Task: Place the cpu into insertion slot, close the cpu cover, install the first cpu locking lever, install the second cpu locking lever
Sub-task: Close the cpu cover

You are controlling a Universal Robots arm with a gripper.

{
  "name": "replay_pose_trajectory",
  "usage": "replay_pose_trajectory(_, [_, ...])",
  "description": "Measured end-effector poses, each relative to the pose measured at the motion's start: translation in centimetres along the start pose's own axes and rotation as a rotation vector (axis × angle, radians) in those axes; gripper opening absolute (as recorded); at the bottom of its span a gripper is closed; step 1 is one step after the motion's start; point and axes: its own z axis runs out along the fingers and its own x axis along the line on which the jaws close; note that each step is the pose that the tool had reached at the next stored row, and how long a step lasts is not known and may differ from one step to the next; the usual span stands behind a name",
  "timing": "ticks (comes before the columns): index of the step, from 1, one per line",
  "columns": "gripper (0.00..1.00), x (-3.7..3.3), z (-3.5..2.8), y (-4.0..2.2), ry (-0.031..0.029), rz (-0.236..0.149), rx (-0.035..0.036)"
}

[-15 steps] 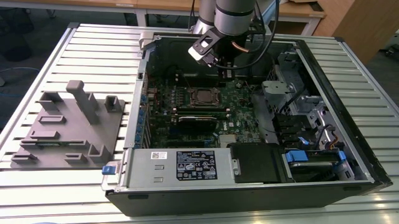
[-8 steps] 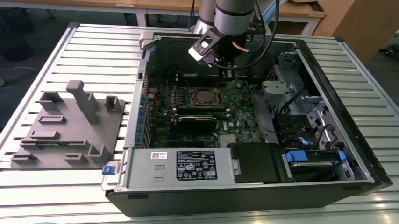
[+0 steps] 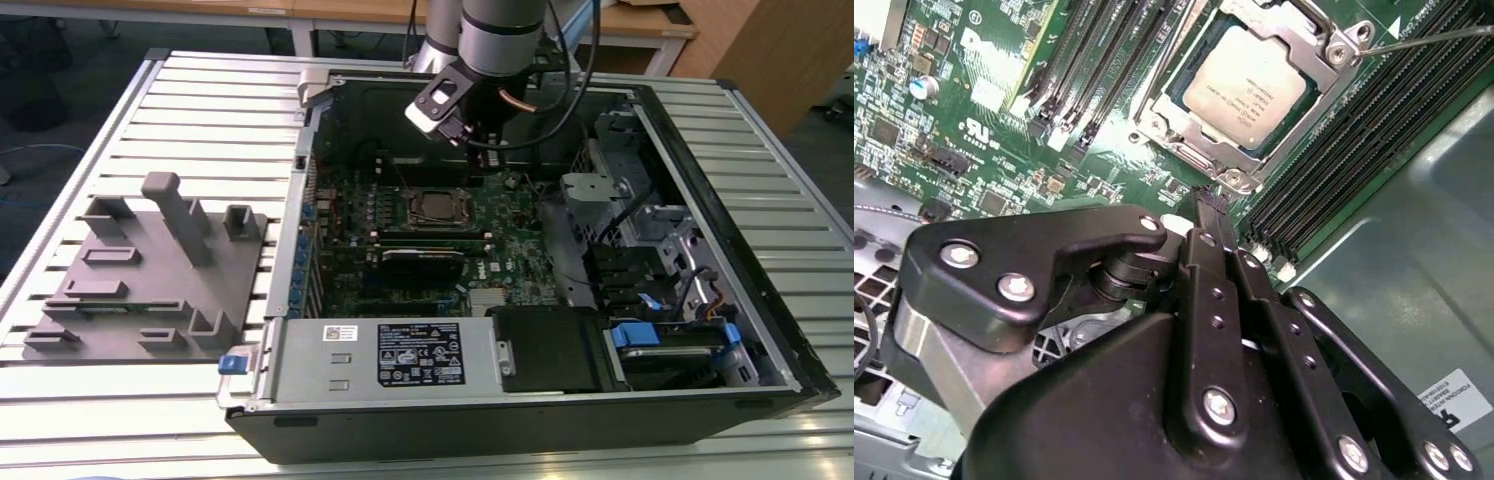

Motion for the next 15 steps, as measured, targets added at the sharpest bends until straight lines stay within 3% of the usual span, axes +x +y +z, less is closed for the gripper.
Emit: replay_pose_trajectory(15, [0.11,0.0,0.0,0.0,0.0062,-0.145,0.0015])
